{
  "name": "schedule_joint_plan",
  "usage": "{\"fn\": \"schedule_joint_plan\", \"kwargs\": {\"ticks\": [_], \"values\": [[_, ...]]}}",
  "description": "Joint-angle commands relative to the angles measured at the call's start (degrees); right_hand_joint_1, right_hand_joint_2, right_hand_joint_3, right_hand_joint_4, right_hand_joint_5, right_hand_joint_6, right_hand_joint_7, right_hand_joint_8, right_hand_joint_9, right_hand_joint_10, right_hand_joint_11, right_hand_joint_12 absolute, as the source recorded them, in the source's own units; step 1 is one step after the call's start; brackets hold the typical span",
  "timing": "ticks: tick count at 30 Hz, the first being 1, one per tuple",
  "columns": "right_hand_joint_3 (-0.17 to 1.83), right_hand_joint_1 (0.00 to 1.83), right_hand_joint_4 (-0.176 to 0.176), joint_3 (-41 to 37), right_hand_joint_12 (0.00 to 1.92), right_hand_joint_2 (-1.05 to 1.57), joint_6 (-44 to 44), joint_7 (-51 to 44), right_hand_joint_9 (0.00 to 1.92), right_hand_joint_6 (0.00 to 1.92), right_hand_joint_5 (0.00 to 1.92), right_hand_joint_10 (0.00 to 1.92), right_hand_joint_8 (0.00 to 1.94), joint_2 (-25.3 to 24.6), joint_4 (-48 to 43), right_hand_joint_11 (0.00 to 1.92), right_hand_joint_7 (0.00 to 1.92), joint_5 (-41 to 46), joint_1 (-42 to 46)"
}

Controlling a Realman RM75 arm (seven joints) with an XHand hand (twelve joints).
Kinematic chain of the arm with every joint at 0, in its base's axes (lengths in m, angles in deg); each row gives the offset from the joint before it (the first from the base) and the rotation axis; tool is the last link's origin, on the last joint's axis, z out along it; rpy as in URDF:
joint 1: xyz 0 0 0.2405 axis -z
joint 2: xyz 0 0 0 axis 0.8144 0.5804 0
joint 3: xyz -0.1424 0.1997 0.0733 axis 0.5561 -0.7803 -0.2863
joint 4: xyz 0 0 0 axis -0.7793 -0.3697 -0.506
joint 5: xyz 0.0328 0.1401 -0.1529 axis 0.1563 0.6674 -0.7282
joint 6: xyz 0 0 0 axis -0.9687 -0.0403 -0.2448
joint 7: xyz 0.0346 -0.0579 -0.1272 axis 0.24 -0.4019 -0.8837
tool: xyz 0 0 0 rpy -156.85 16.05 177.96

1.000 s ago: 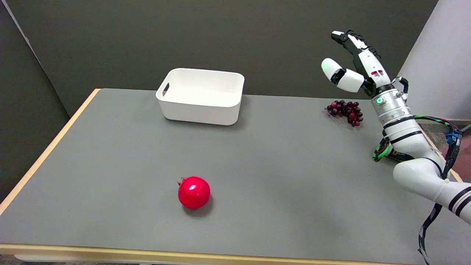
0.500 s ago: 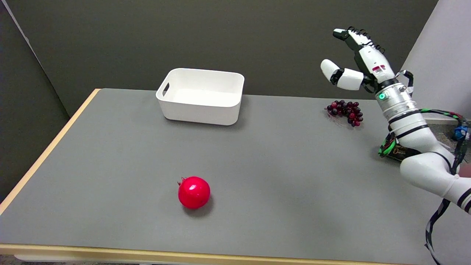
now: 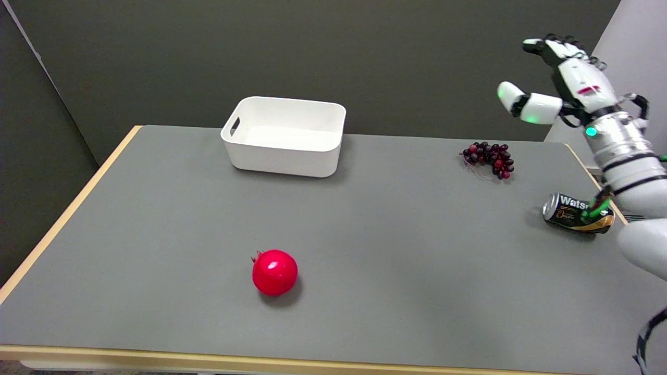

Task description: Pick up the black can.

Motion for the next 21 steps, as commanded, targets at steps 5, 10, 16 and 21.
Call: {"fn": "schedule_joint_plan", "kwargs": {"ticks": [5,10,16,21], "values": [[0.84,0.35,-0.155,-24.27,0.73,0.62,6.5,-8.47,0.0,0.5,0.22,0.61,0.36,-13.88,-13.91,0.0,0.22,2.99,27.76],[0.77,0.36,-0.147,-21.07,0.74,0.65,5.19,-10.09,0.0,0.47,0.24,0.62,0.31,-16.01,-15.43,0.0,0.24,3.13,29.97],[0.87,0.34,-0.148,-16.01,0.73,0.61,3.45,-17.79,0.0,0.52,0.22,0.61,0.37,-16.51,-16.24,0.0,0.21,7.45,30.53],[0.92,0.32,-0.148,-14.97,0.72,0.58,3.33,-23.34,0.0,0.54,0.21,0.6,0.41,-16.64,-15.71,0.0,0.2,13.73,30.62]]}}
